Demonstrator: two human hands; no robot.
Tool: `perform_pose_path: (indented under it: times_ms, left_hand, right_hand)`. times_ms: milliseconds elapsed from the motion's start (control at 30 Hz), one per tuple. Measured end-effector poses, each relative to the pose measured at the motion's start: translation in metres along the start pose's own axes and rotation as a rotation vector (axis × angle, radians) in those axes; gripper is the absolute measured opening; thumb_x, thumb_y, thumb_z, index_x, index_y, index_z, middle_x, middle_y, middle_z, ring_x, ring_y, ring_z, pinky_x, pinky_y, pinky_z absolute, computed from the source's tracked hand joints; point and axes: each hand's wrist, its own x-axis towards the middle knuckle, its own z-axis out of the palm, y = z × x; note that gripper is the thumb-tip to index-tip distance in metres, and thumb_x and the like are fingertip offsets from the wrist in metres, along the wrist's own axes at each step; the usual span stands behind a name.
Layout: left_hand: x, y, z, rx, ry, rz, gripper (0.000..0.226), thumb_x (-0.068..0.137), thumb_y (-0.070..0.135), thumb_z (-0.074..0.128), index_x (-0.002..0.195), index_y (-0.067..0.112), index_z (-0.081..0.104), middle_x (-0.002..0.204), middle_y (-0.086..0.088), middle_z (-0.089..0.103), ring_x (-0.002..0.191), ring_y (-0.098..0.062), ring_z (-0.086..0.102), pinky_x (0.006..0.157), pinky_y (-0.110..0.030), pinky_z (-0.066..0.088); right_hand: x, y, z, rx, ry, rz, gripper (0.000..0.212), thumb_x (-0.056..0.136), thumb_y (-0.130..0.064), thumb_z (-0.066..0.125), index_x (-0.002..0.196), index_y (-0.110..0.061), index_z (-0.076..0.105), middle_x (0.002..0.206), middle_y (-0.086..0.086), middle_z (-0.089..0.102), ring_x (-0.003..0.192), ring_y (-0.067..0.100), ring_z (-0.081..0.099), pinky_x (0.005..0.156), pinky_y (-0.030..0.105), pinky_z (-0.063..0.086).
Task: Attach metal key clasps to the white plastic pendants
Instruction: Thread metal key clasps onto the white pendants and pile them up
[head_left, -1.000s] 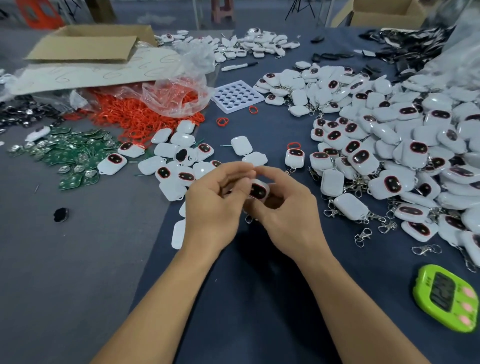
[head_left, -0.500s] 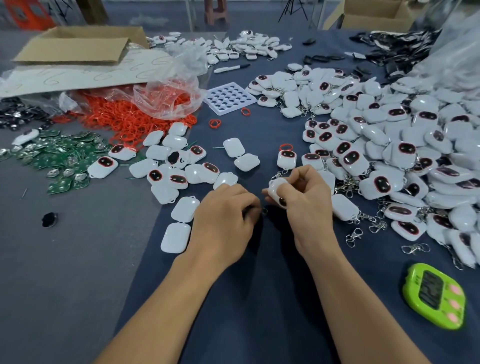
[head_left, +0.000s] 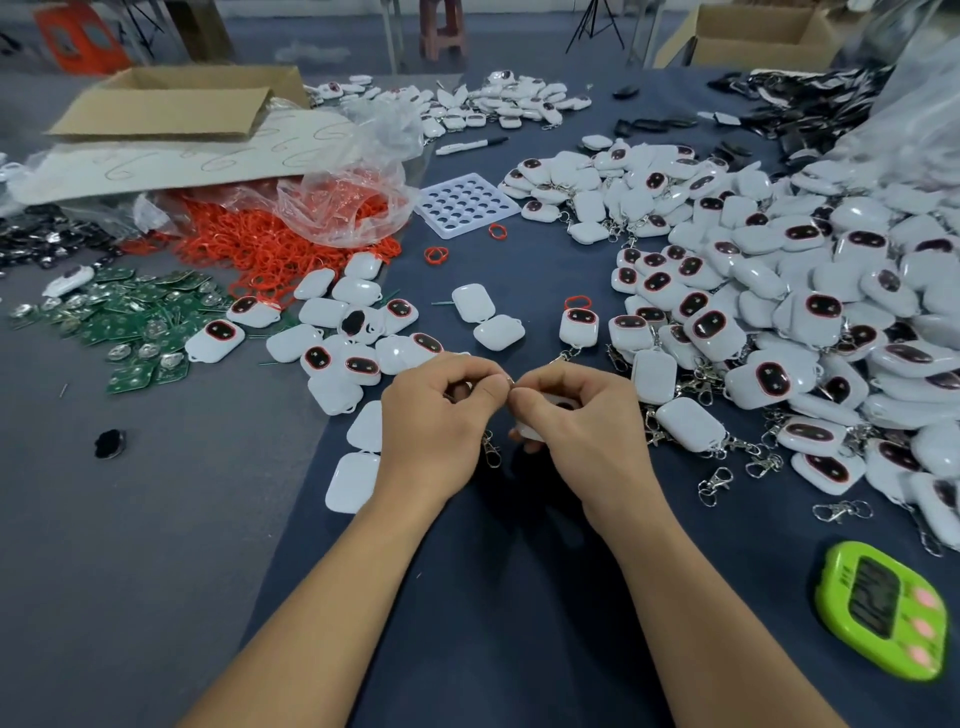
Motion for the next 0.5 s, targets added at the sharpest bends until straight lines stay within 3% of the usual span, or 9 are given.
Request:
perform_pose_path:
  times_ms: [133,300,400,500]
  left_hand:
    - [-0.0004,0.0013,0.0001,0.015,-0.031,-0.005,0.011,0.079,0.037,0.067,0.078,0.043,0.076,0.072,0.002,0.071,0.071,-0.021,0.063,0.070,-0.038,0.054]
    - [0.0005,0.0002,-0.0001,-0.023,-0.017,0.007,0.010,0.076,0.041,0.067,0.076,0.044,0.077,0.072,0.000,0.072,0.070,-0.024,0.062,0.067,-0.035,0.052]
    - [0.0013,-0.0032,0.0000,-0.022,-0.036,0.009,0.010,0.077,0.039,0.069,0.073,0.042,0.076,0.060,0.008,0.064,0.056,-0.010,0.051,0.055,-0.022,0.043]
    - [0.0016,-0.0062,0.0000,-0.018,-0.052,0.012,0.013,0.081,0.033,0.069,0.070,0.038,0.075,0.053,0.016,0.052,0.052,-0.003,0.044,0.053,-0.012,0.035]
  right_hand:
    - [-0.0002,0.0027,0.0009,-0.029,0.017,0.005,0.004,0.081,-0.023,0.075,0.079,-0.024,0.079,0.068,0.003,0.074,0.065,0.025,0.075,0.059,0.032,0.057]
    - [0.0008,0.0062,0.0004,-0.142,0.006,-0.027,0.010,0.074,-0.033,0.076,0.083,-0.033,0.080,0.074,-0.005,0.076,0.074,0.020,0.075,0.073,0.049,0.065]
    - [0.0032,0.0081,-0.0001,-0.180,0.019,-0.041,0.008,0.076,-0.031,0.077,0.084,-0.035,0.079,0.075,-0.008,0.076,0.072,0.015,0.074,0.073,0.045,0.065]
    - [0.0055,0.0079,-0.0014,-0.157,-0.017,-0.015,0.005,0.082,-0.028,0.075,0.082,-0.030,0.080,0.067,-0.002,0.074,0.062,0.015,0.072,0.064,0.039,0.064]
